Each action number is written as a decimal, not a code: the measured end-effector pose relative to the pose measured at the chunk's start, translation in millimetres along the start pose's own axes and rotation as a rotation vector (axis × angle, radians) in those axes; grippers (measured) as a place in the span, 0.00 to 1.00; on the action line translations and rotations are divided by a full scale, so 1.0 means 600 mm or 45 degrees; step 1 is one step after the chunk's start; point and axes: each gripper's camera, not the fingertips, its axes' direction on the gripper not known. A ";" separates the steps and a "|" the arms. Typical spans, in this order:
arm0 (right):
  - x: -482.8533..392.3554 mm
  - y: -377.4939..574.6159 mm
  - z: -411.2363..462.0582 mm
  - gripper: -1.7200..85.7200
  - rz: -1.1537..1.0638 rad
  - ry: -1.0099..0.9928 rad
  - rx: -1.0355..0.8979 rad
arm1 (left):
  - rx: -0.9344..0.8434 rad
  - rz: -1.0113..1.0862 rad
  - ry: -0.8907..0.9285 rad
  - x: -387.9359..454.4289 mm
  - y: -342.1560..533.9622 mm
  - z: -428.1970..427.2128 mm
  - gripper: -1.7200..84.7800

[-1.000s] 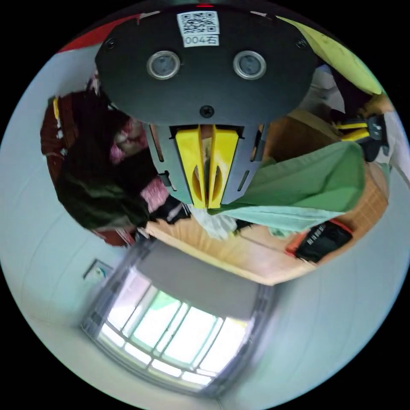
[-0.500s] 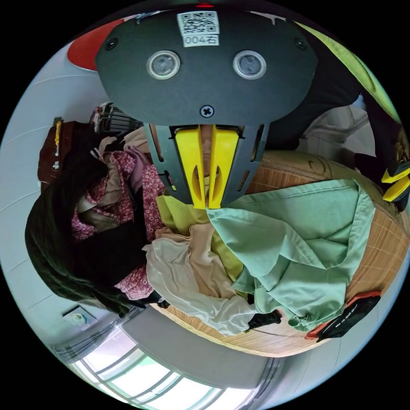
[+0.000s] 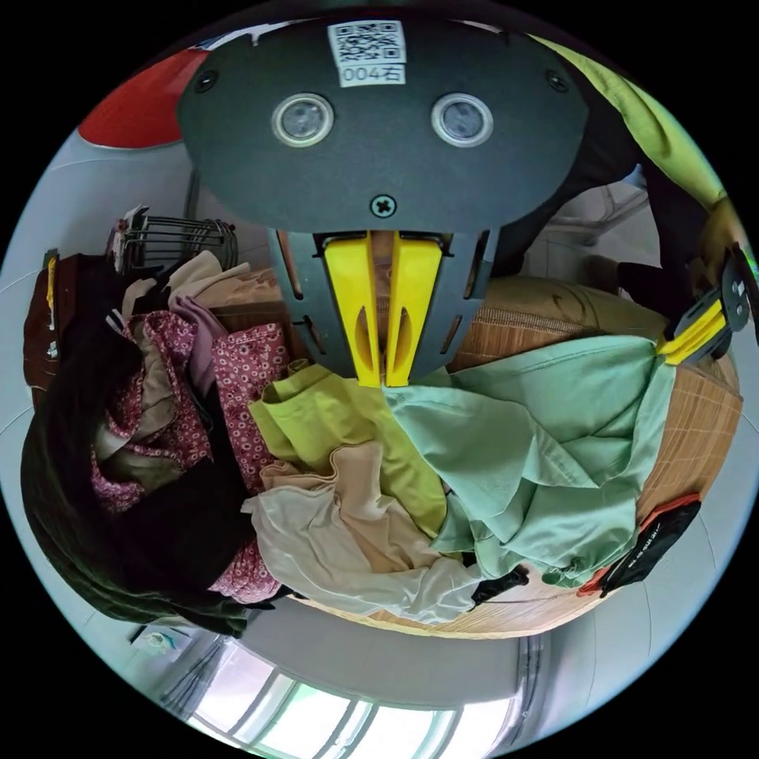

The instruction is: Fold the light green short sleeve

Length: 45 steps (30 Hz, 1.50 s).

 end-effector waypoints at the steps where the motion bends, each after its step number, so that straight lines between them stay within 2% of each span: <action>1: 0.018 0.003 0.004 0.04 0.049 -0.002 -0.010 | 0.004 -0.013 0.024 -0.006 0.007 -0.005 0.07; 5: 0.098 0.028 0.001 0.09 0.320 -0.150 0.025 | 0.023 -0.102 0.145 -0.043 0.052 -0.032 0.05; 7: 0.135 0.064 -0.033 0.11 0.433 -0.432 0.168 | 0.058 -0.100 0.148 -0.043 0.065 -0.048 0.05; 8: 0.134 0.073 -0.044 0.11 0.418 -0.530 0.208 | 0.090 -0.077 0.129 -0.036 0.072 -0.059 0.05; 9: 0.119 0.086 -0.059 0.11 0.359 -0.746 0.244 | 0.120 -0.042 0.102 -0.027 0.078 -0.069 0.05; 10: 0.090 0.091 -0.063 0.11 0.291 -0.975 0.217 | 0.132 -0.022 0.080 -0.021 0.081 -0.073 0.05; 12: 0.027 0.093 -0.053 0.12 0.190 -1.262 0.100 | 0.166 0.061 0.005 0.003 0.092 -0.083 0.05; 14: -0.042 0.089 -0.041 0.13 0.099 -1.401 -0.009 | 0.165 0.103 -0.013 0.017 0.098 -0.083 0.05; 16: -0.115 0.072 -0.027 0.16 -0.015 -1.383 -0.133 | 0.158 0.106 -0.019 0.022 0.103 -0.080 0.05; 20: -0.166 0.040 -0.005 0.17 -0.041 -1.295 -0.291 | 0.164 0.168 -0.056 0.037 0.114 -0.077 0.05; 24: -0.179 0.029 -0.001 0.03 -0.089 -1.067 -0.333 | 0.173 0.188 -0.009 0.044 0.125 -0.079 0.08; 28: -0.126 0.033 -0.007 0.01 0.072 -1.324 -0.277 | 0.164 0.169 0.014 0.038 0.132 -0.093 0.16; 32: -0.118 0.037 -0.016 0.01 0.067 -1.342 -0.281 | 0.169 0.123 0.028 0.030 0.130 -0.102 0.20; 39: -0.191 0.039 -0.066 0.01 -0.121 -1.311 -0.292 | 0.192 0.052 -0.042 0.027 0.116 -0.096 0.20; 45: -0.236 0.053 -0.086 0.01 -0.156 -1.285 -0.266 | 0.207 -0.107 -0.091 -0.013 0.127 -0.094 0.16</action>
